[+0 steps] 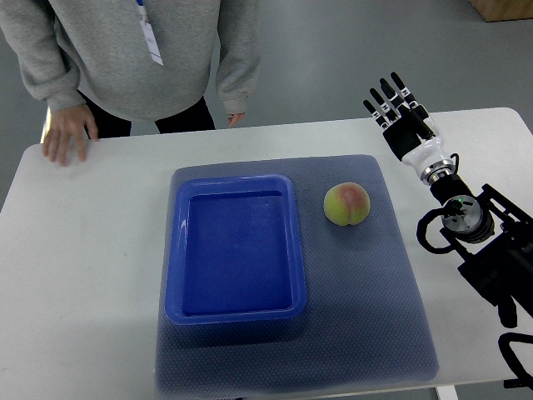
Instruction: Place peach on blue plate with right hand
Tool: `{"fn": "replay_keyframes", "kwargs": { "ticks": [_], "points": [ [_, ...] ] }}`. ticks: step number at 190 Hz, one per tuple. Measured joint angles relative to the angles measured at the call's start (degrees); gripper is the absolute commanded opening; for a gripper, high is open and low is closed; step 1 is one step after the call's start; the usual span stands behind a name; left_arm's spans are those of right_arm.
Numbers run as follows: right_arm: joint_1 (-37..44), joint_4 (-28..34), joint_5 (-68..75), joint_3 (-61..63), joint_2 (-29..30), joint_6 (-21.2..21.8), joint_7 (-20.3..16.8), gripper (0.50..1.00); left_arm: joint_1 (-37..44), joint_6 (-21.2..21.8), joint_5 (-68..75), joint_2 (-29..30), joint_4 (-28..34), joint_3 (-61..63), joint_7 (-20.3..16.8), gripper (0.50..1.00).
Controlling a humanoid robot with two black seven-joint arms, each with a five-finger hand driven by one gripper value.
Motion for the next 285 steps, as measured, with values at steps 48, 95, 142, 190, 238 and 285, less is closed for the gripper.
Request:
{"fn": "replay_keyframes", "kwargs": {
  "ticks": [48,95,142,190,238,285],
  "points": [
    [0.0,0.0,0.0,-0.1,0.0,0.0,0.0,0.932,0.0,0.0,0.0,0.0,-0.1,0.1,0.0,1.0],
    [0.0,0.0,-0.3,-0.9,-0.2,0.0,0.0,0.932,0.0,0.0,0.0,0.0,0.1,0.0,0.0,1.0],
    [1.7,0.8,-7.7,-5.9,-2.3,-0.6,-0.3,0.932,0.0,0.0,0.0,0.0,0.0,0.0,0.0,1.0],
    [9.9,1.3,-35.7,-14.8,-8.5,-1.2,-0.5,0.932,0.0,-0.1,0.0,0.0,-0.2,0.0,-0.1,1.0],
    [22.8,6.0,-49.7,-31.4,-18.1,7.0,-1.4,0.932,-0.1,-0.3,0.0,0.0,-0.3,0.1,-0.1,1.0],
    [31.4,18.0,-52.0,-48.6,-25.6,13.2,-8.1,0.932,-0.4,-0.8,0.0,0.0,-0.6,0.0,-0.1,1.0]
  ]
}}
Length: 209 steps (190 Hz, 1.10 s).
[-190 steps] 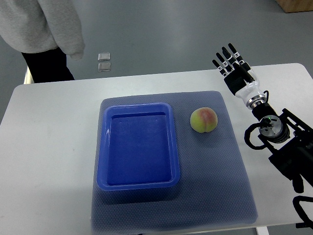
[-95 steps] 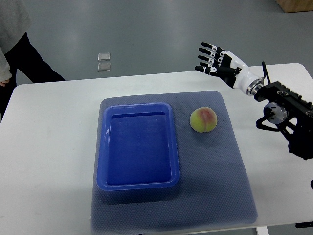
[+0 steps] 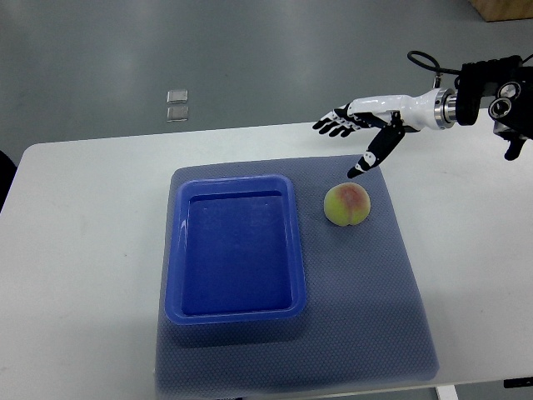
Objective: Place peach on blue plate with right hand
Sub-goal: 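Reach the right hand over the peach and open the fingers, then close the right hand around the peach and lift it up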
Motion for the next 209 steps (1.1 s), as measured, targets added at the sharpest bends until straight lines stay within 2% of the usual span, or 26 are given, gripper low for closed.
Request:
{"fn": "replay_keyframes", "kwargs": {
  "ticks": [27,78,129,209],
  "points": [
    [0.3,1.0,-2.4,-2.7,-0.3,-0.7,-1.4,0.932,-0.1,-0.1,0.0,0.0,-0.2,0.0,0.0,1.0],
    [-3.5,0.9,-5.6,-3.3,0.9,-8.2,-1.3,0.932,-0.1,-0.1,0.0,0.0,-0.2,0.0,0.0,1.0],
    [-6.8,0.8,-7.1,-3.3,2.1,-9.6,-1.1,0.93,-0.1,-0.1,0.0,0.0,-0.2,0.0,0.0,1.0],
    [-10.2,-0.3,-7.3,-3.4,4.5,-15.3,-0.8,0.917,-0.1,-0.1,0.0,0.0,-0.6,0.0,0.1,1.0]
  ]
}}
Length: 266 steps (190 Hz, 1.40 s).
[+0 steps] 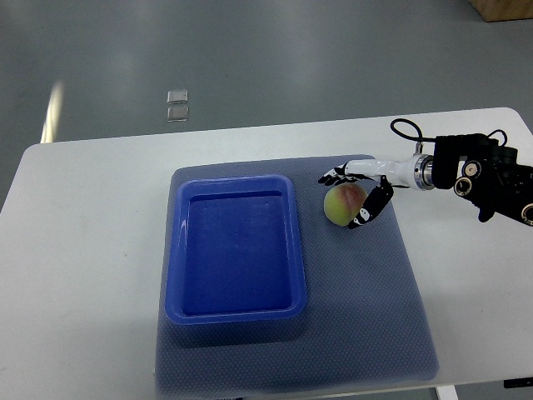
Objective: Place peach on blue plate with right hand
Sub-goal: 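Close the right hand around the peach and lift it up, then carry the peach with the right hand over the blue tray and lower it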
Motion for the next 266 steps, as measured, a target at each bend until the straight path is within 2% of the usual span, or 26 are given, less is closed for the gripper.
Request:
{"fn": "replay_keyframes", "kwargs": {
  "ticks": [3,4,11,17,18,28,29,33,41,51,52,59,64,74,75,99,120,173,196,232,266],
  "points": [
    [-0.1,0.0,0.0,0.0,0.0,-0.1,0.0,0.917,0.0,0.0,0.0,0.0,0.0,0.0,0.0,1.0],
    [-0.1,-0.1,0.0,0.0,0.0,-0.1,0.0,0.899,0.0,0.0,0.0,0.0,0.0,0.0,0.0,1.0],
    [-0.2,-0.1,0.0,0.0,0.0,-0.3,0.0,0.881,0.0,0.0,0.0,0.0,-0.1,0.0,0.0,1.0],
    [-0.2,-0.1,0.0,0.0,0.0,-0.4,0.0,0.846,0.0,0.0,0.0,0.0,-0.1,0.0,0.0,1.0],
    [-0.2,-0.1,0.0,0.0,0.0,-0.4,0.0,0.828,0.0,0.0,0.0,0.0,-0.1,0.0,0.0,1.0],
    [-0.3,-0.1,0.0,0.0,0.1,-0.7,0.1,0.827,0.0,0.0,0.0,0.0,-0.1,0.0,0.0,1.0],
    [-0.3,-0.1,0.0,0.0,0.1,-0.7,0.1,0.706,0.0,0.0,0.0,0.0,-0.1,0.0,0.0,1.0],
    [-0.4,-0.2,0.0,0.0,0.1,-0.9,0.1,0.67,0.0,0.0,0.0,0.0,-0.1,0.0,0.0,1.0],
    [-0.5,-0.2,-0.1,-0.1,0.1,-1.2,0.1,0.625,0.0,0.0,0.0,0.0,-0.1,0.0,0.0,1.0],
    [-0.8,-0.2,-0.5,-0.1,0.1,-1.5,0.1,0.625,0.0,0.0,0.0,0.0,-0.1,0.0,0.0,1.0],
    [-0.8,-0.2,-0.6,-0.1,0.1,-1.6,0.1,0.583,0.0,0.0,0.0,0.0,-0.1,0.0,0.0,1.0],
    [-0.9,-0.2,-0.9,-0.1,0.1,-1.7,0.1,0.576,0.0,0.0,0.0,0.0,-0.1,0.0,0.0,1.0],
    [-0.9,-0.2,-1.2,-0.1,0.1,-1.7,0.1,0.545,0.0,0.0,0.0,0.0,-0.1,0.0,0.0,1.0],
    [-1.0,-0.2,-1.7,-0.1,0.1,-1.8,0.1,0.545,0.0,0.0,0.0,0.0,-0.1,0.0,0.0,1.0],
    [-1.0,-0.2,-1.7,-0.1,0.1,-1.8,0.1,0.5,0.0,0.0,0.0,0.0,-0.1,0.0,0.0,1.0],
    [-0.3,0.1,-1.8,0.1,-0.4,-1.2,0.1,0.5,0.0,0.0,0.0,0.0,-0.1,0.0,0.0,1.0],
    [3.8,1.2,-1.0,0.7,-2.6,0.6,0.1,0.5,0.0,0.0,0.0,0.0,-0.1,0.0,0.0,1.0],
    [17.7,9.8,8.8,1.0,-12.5,8.2,0.4,0.5,0.0,0.0,0.0,0.0,-0.1,0.1,0.0,1.0],
    [21.2,12.4,10.6,0.9,-14.6,9.7,0.3,0.5,0.0,0.0,0.0,0.0,-0.1,0.1,0.0,1.0],
    [23.1,13.1,11.7,0.4,-13.8,9.4,0.0,0.5,0.0,0.0,0.0,0.0,-0.1,0.1,0.0,1.0],
    [23.8,12.0,13.8,-0.3,-7.1,6.8,-0.2,0.5,0.0,-0.1,0.0,0.0,-0.1,0.1,0.0,1.0]
  ]
}}
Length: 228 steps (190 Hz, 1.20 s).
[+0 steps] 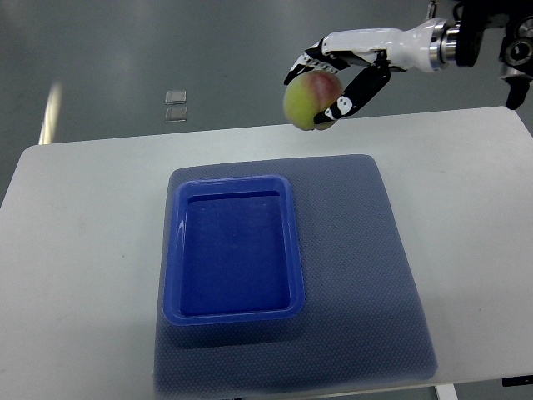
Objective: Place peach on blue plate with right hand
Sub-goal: 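Carry the peach with the right hand over the blue tray and lower it, then open the right hand to release the peach into the tray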
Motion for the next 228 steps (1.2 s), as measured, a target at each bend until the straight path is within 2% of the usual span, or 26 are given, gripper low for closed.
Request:
{"fn": "replay_keyframes", "kwargs": {
  "ticks": [66,107,136,143,168,177,187,188,201,205,206,207,208,217,218,228],
  "points": [
    [-1.4,-10.3,-0.1,-6.5,21.9,-2.6,0.0,0.519,-0.2,0.0,0.0,0.0,0.0,0.0,0.0,1.0],
    [-7.3,-17.0,-1.7,-8.4,33.0,-3.7,0.0,0.533,-0.4,0.0,0.0,0.0,0.0,0.0,0.0,1.0],
    [-10.2,-19.8,-3.1,-9.1,34.5,-4.3,-0.1,0.539,-0.4,0.0,0.0,0.0,0.1,0.0,0.0,1.0],
    [-10.8,-20.3,-3.5,-9.1,34.6,-4.4,-0.1,0.56,-0.4,0.0,0.0,0.0,0.1,0.0,0.1,1.0],
    [-12.6,-21.9,-5.5,-9.2,34.6,-4.7,0.0,0.582,-0.4,0.0,0.0,0.0,0.0,0.0,0.0,1.0],
    [-12.9,-22.1,-6.2,-9.3,34.6,-4.9,0.0,0.611,-0.4,0.0,0.0,0.0,0.0,0.0,0.0,1.0],
    [-13.0,-22.2,-6.7,-9.5,34.6,-4.9,0.0,0.611,-0.4,0.0,0.0,0.0,0.0,0.0,0.0,1.0],
    [-13.0,-22.2,-6.8,-9.5,34.6,-4.9,0.0,0.657,-0.4,0.0,0.0,0.0,0.0,0.0,0.0,1.0],
    [-13.1,-22.2,-7.1,-10.0,34.6,-5.0,0.0,0.686,-0.4,0.0,0.0,0.0,0.0,0.0,0.1,1.0],
    [-13.1,-22.2,-7.1,-10.1,34.6,-5.0,0.0,0.709,-0.4,0.0,0.0,0.0,0.0,0.0,0.1,1.0],
    [-13.1,-22.2,-7.1,-10.2,34.6,-5.0,0.0,0.729,-0.4,0.0,0.0,0.0,0.0,0.0,0.1,1.0],
    [-13.1,-22.2,-7.1,-10.2,34.6,-5.0,0.0,0.729,-0.4,0.0,0.0,0.0,0.0,0.0,0.1,1.0],
    [-13.1,-22.2,-7.1,-10.3,34.6,-5.0,0.0,0.756,-0.4,0.0,0.0,0.0,0.0,0.0,0.1,1.0],
    [-13.1,-22.2,-7.2,-10.5,34.6,-5.0,0.0,0.756,-0.4,0.0,0.0,0.0,0.0,0.0,0.1,1.0],
    [-13.1,-22.2,-7.2,-10.5,34.6,-5.0,0.0,0.857,-0.4,0.0,0.0,0.0,0.0,0.0,0.1,1.0],
    [-13.1,-22.3,-7.2,-10.6,34.6,-5.0,0.0,0.883,-0.4,0.0,0.0,0.0,0.0,0.0,0.1,1.0]
  ]
}}
